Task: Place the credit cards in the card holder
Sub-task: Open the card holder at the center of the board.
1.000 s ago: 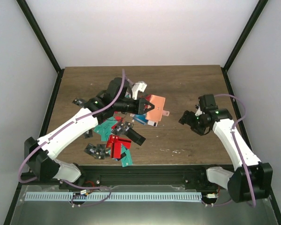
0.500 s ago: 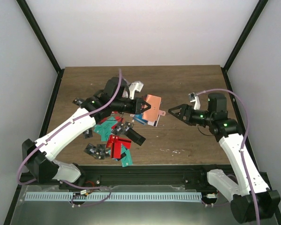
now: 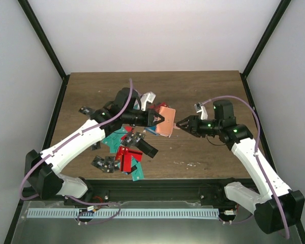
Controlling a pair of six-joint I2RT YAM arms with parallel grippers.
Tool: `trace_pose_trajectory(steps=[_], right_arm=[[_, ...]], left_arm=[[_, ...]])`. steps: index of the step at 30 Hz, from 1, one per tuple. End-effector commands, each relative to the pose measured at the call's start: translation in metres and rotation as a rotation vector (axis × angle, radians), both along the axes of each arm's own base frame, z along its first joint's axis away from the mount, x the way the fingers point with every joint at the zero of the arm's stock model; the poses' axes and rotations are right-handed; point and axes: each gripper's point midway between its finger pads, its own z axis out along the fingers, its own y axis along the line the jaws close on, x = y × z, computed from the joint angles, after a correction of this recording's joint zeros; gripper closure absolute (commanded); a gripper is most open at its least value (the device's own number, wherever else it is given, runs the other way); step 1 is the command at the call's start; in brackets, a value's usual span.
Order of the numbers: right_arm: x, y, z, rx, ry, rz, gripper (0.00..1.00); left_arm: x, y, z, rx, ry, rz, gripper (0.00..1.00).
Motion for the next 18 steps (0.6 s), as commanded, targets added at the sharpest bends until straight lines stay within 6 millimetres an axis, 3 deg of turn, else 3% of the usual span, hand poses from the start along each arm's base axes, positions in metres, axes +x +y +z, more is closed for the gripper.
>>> trace_pose_trajectory(steps=[1,10,14,18], right_arm=[[0.006,-0.001,-0.001,-0.024,-0.005,-0.021,0.58],[0.010,0.004,-0.012,-0.024,0.020,0.002,0.72],[0.004,0.004,-0.020,-0.021,0.042,0.016,0.84],[-0.004,0.001,-0.035,-0.029,0.078,0.006,0.98]], left_arm=[[-0.005,-0.003,0.017,-0.076,-0.018,-0.007,0.96],[-0.005,-0.008,0.015,-0.108,0.001,-0.012,0.96],[-0.003,-0.012,0.011,-0.126,0.023,-0.008,0.96],[-0.005,-0.017,-0.004,-0.132,0.052,-0.010,0.96]])
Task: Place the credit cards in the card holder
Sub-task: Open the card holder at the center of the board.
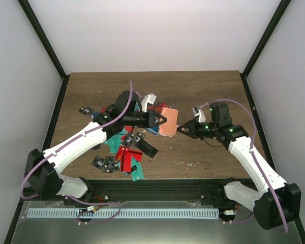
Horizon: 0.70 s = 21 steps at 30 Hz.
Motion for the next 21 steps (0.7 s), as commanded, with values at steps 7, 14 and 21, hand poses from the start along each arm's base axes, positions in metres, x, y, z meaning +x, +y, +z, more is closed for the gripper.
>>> trace_pose_trajectory(steps=[7,14,21], right_arm=[[-0.028,-0.011,-0.055,-0.055,0.144,-0.032,0.99],[-0.046,-0.023,-0.103,-0.127,0.291,-0.074,0.99],[-0.056,-0.027,-0.132,-0.171,0.374,-0.074,0.99]], left_arm=[[-0.011,-0.030,-0.050,-0.030,0.078,-0.052,0.96],[-0.017,-0.036,-0.117,0.056,0.159,-0.071,0.96],[-0.035,-0.036,-0.182,0.117,0.250,-0.113,0.92]])
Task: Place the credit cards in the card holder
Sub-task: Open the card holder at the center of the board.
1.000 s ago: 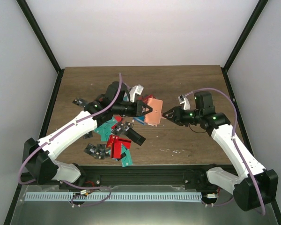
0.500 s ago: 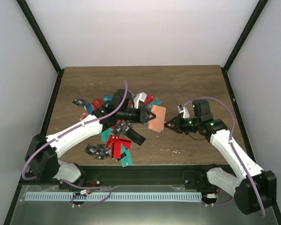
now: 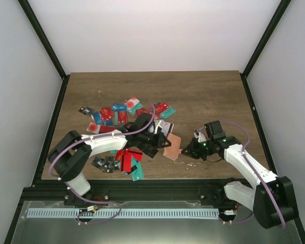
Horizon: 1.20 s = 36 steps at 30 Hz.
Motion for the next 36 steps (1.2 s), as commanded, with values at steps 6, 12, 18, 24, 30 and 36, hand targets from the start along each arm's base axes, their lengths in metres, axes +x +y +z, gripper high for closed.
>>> trace_pose_trajectory(steps=[6,12,18,24,30,36], right_arm=[[-0.011,-0.006,-0.029,-0.062,0.083,0.013,0.99],[-0.014,-0.007,-0.033,-0.076,0.096,0.025,0.99],[-0.015,-0.008,-0.027,-0.077,0.086,0.027,0.99],[-0.011,-0.006,-0.017,-0.070,0.063,0.033,0.99],[-0.001,-0.001,0.002,-0.039,0.019,0.043,0.99],[0.001,0.001,0.015,-0.021,-0.016,0.045,0.99]], left_arm=[[-0.019,-0.006,-0.056,0.025,0.065,-0.067,0.79],[-0.019,0.005,-0.070,0.130,0.038,-0.078,0.48],[-0.010,0.022,-0.057,0.262,-0.071,-0.099,0.26],[-0.006,0.021,-0.035,0.304,-0.122,-0.138,0.19],[-0.008,0.005,-0.028,0.281,-0.127,-0.177,0.18],[-0.010,-0.007,-0.029,0.273,-0.121,-0.198,0.17]])
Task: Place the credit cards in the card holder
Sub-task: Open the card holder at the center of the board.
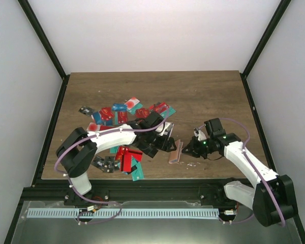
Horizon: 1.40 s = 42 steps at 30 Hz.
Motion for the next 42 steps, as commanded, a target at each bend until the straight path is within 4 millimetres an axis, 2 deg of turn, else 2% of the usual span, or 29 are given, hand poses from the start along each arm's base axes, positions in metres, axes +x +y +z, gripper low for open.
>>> trace_pose_trajectory(steps=[1,9,15,20,24,27,32,36,39,42], right_arm=[[0.003,0.004,0.017,0.025,-0.043,0.023,0.99],[-0.002,0.003,0.011,0.017,-0.032,0.025,0.99],[-0.003,0.002,0.011,0.015,-0.036,0.020,0.99],[-0.004,-0.002,0.008,-0.011,-0.031,0.010,0.99],[-0.008,-0.010,-0.002,-0.061,-0.006,-0.008,0.99],[-0.013,-0.017,-0.015,-0.106,0.029,-0.030,0.99],[-0.017,-0.027,-0.032,-0.167,0.083,-0.080,0.99],[-0.013,-0.037,-0.041,-0.227,0.099,-0.126,0.92],[-0.009,-0.038,-0.041,-0.242,0.096,-0.133,0.75],[-0.004,-0.034,-0.032,-0.226,0.068,-0.119,0.67]], left_arm=[[-0.004,-0.008,-0.004,0.011,0.009,-0.031,0.17],[-0.006,-0.015,-0.010,0.007,0.022,-0.043,0.17],[-0.005,-0.021,-0.006,0.001,0.008,-0.050,0.18],[0.002,-0.012,-0.020,0.072,-0.016,-0.014,0.24],[0.007,-0.003,-0.025,0.123,-0.044,0.015,0.40],[0.008,0.005,-0.030,0.155,-0.061,0.034,0.59],[0.006,0.019,-0.043,0.200,-0.060,0.060,0.86],[-0.002,0.033,-0.058,0.237,-0.025,0.107,0.89],[-0.011,0.042,-0.068,0.241,0.018,0.135,0.90],[-0.017,0.048,-0.072,0.246,0.049,0.153,0.89]])
